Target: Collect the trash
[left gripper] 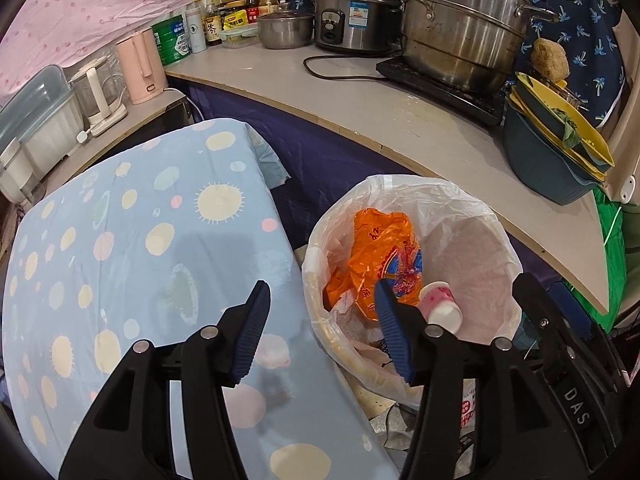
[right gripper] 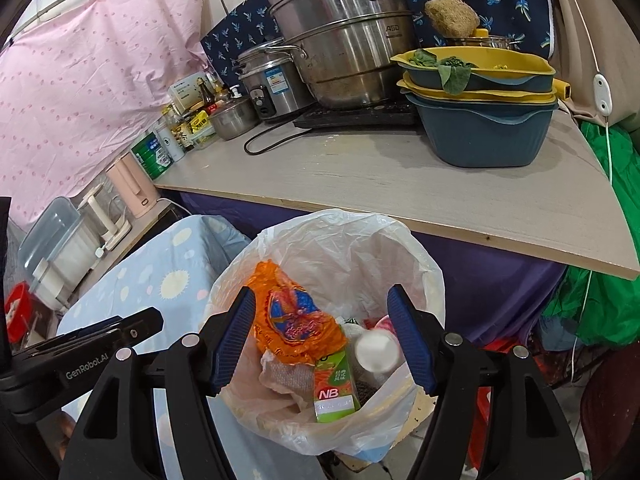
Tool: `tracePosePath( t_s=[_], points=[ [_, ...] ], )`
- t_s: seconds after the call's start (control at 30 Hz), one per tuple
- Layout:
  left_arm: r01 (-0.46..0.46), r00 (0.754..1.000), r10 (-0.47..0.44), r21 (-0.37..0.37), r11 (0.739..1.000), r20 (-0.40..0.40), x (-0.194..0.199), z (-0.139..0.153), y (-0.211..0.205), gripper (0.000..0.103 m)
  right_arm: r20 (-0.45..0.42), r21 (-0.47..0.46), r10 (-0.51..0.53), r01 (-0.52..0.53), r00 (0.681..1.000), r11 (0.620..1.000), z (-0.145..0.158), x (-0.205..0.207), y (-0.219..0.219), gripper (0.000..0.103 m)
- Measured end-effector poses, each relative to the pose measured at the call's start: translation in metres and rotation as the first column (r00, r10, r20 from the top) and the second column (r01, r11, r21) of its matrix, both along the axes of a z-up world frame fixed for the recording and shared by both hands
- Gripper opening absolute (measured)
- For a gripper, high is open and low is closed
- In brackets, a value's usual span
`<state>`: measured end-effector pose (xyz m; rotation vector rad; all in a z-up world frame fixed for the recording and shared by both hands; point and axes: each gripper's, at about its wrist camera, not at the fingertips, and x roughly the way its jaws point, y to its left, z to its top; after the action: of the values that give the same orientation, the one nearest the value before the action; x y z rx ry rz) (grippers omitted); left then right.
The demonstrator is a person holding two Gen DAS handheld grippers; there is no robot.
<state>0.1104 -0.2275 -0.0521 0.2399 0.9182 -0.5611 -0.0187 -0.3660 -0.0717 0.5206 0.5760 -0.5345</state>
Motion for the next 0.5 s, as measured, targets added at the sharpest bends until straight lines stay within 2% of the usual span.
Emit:
tracePosePath(
  t_s=[0.2, 0.33, 0.5],
  points=[
    [-0.003, 1.0, 0.003, -0.006, 1.0, 0.009, -0.004, 0.005, 0.007, 0.053, 0.017, -0.013, -0.001, 0.001, 1.0, 1.0, 0.008, -0.005, 0.009, 0.071],
    [-0.007, 1.0, 0.007, -0.01, 1.0, 0.022, -0.007, 0.009, 0.014, 0.058, 0.019, -0.023, 0.005, -0.005, 1.0, 1.0, 0.014, -0.007, 0.016, 0.072],
    [-0.005, 1.0, 0.005, -0.01, 1.0, 0.028, -0.011, 0.011, 0.021, 0.058, 0.01, -0.045, 0.012, -0.012, 1.0, 0.999, 0.017, -0.009, 0.026, 0.072]
  ],
)
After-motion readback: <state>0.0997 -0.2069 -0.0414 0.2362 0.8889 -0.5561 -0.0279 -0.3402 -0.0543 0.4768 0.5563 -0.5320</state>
